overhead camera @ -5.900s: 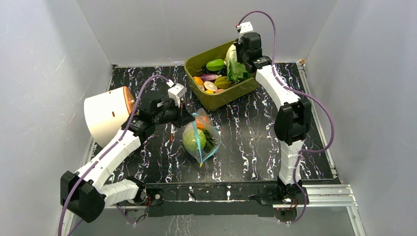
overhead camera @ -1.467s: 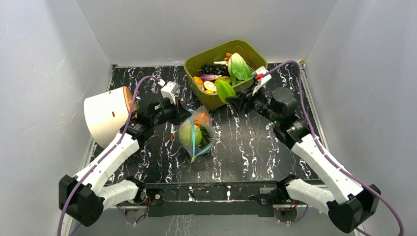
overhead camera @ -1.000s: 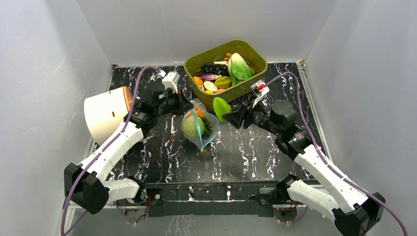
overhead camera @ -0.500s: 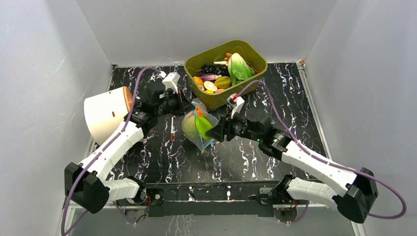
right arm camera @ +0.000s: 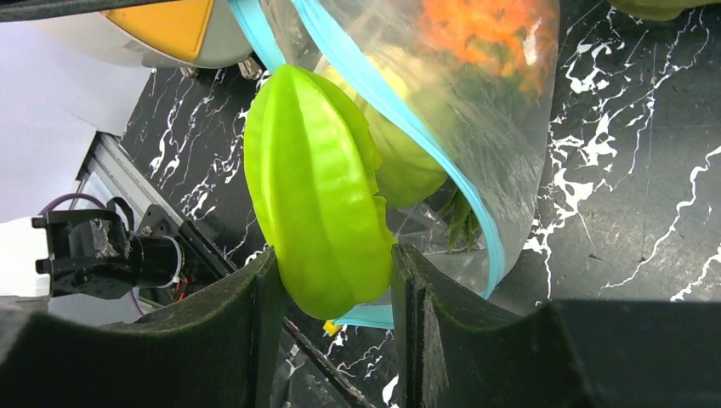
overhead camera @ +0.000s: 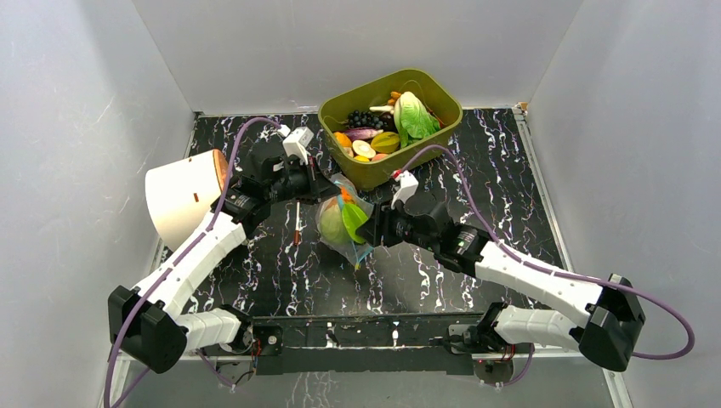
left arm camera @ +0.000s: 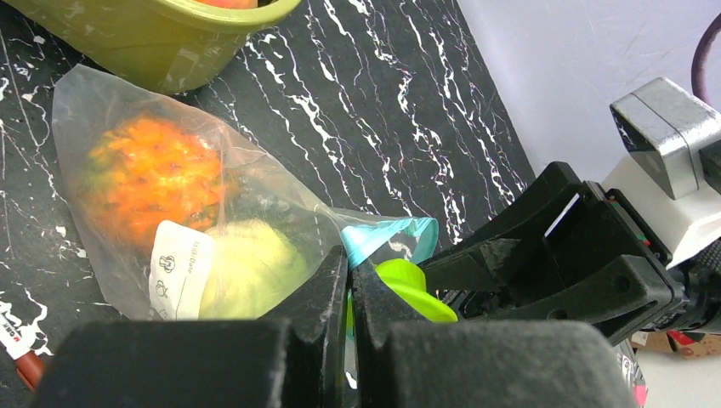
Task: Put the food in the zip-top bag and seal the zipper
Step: Place the fake fruit in the zipper food storage bag.
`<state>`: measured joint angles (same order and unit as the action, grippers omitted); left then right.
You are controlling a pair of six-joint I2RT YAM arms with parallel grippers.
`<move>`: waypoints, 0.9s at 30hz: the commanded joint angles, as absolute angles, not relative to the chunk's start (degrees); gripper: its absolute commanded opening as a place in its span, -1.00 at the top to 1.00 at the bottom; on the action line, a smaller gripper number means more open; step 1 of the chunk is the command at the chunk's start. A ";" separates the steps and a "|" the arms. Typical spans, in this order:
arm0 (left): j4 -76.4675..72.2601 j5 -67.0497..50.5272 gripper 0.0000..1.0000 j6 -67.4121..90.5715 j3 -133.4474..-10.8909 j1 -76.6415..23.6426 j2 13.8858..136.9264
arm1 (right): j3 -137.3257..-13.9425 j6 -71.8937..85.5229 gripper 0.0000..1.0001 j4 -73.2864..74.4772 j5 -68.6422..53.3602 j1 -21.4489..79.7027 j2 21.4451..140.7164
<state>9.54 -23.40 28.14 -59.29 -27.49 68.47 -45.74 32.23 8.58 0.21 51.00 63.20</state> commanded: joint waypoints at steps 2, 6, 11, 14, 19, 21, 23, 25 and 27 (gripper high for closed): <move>8.97 -27.31 1.00 26.96 -61.61 -27.24 66.20 | -48.05 35.94 0.35 8.03 3.57 51.33 60.76; 8.80 -28.61 1.00 26.46 -61.70 -27.24 65.73 | -48.42 38.13 0.35 10.83 7.54 51.41 60.03; 7.15 -29.82 1.00 28.03 -61.40 -27.24 64.43 | -48.26 40.67 0.34 12.91 11.85 51.42 59.83; 3.86 -31.38 1.00 30.37 -60.24 -27.25 63.89 | -49.03 41.86 0.26 14.55 12.16 51.42 61.47; -1.21 -33.30 1.00 33.99 -57.98 -27.24 63.78 | -49.55 44.62 0.11 16.86 12.68 51.49 63.86; -1.32 -33.28 1.00 34.11 -57.71 -27.22 63.90 | -50.19 44.54 -0.12 17.78 13.36 51.59 63.34; -1.49 -33.07 1.00 34.19 -57.59 -27.25 63.81 | -51.60 43.19 -0.41 18.90 13.75 51.59 61.85; -1.15 -32.73 1.00 33.77 -57.56 -27.20 63.83 | -52.74 41.83 -0.50 19.52 13.61 51.59 59.68; -0.68 -32.30 1.00 33.32 -57.49 -27.25 63.56 | -53.56 39.67 -0.40 19.97 13.13 51.59 57.39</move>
